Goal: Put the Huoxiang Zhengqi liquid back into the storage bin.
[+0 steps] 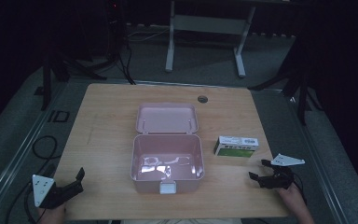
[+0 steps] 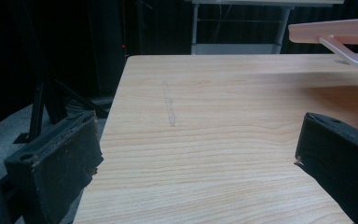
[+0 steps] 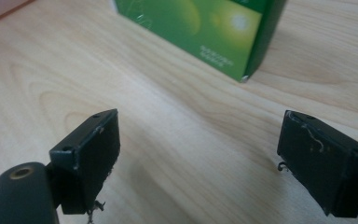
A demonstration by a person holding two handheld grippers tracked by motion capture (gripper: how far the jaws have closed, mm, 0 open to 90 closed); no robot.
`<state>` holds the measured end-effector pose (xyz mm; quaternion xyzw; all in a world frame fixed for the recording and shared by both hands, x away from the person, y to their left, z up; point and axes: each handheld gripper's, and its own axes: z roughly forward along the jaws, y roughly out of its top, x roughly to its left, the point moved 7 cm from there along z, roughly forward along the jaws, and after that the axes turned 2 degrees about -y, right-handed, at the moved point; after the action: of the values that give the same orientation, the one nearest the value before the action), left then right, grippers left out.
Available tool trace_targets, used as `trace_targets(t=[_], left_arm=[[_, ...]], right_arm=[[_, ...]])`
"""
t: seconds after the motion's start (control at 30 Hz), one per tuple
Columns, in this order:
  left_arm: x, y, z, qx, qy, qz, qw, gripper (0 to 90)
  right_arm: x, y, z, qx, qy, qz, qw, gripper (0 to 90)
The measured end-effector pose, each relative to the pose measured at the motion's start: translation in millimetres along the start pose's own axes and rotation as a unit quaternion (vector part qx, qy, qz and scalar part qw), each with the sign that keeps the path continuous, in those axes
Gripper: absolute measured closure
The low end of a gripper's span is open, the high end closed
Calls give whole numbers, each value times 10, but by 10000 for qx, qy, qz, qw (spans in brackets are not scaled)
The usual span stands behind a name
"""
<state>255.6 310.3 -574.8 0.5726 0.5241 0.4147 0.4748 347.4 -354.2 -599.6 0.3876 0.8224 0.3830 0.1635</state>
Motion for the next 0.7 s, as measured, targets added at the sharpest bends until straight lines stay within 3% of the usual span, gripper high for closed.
trace_targets(t=[0.13, 0.3, 0.5, 0.7], left_arm=[[1, 2, -3, -4, 2, -3, 10000, 2], [-3, 2, -2, 0, -8, 6, 10000, 2], [-4, 3, -3, 0, -8, 7, 10000, 2], [-6, 5, -6, -3, -17, 7, 10000, 2]], right_arm=[[26, 25, -61, 51, 304, -218, 9993, 129], [57, 30, -150, 377, 596, -604, 9957, 131], [89, 6, -202, 894, 834, -1013, 9873, 131], [143, 32, -230, 1235, 983, -1353, 9782, 132]])
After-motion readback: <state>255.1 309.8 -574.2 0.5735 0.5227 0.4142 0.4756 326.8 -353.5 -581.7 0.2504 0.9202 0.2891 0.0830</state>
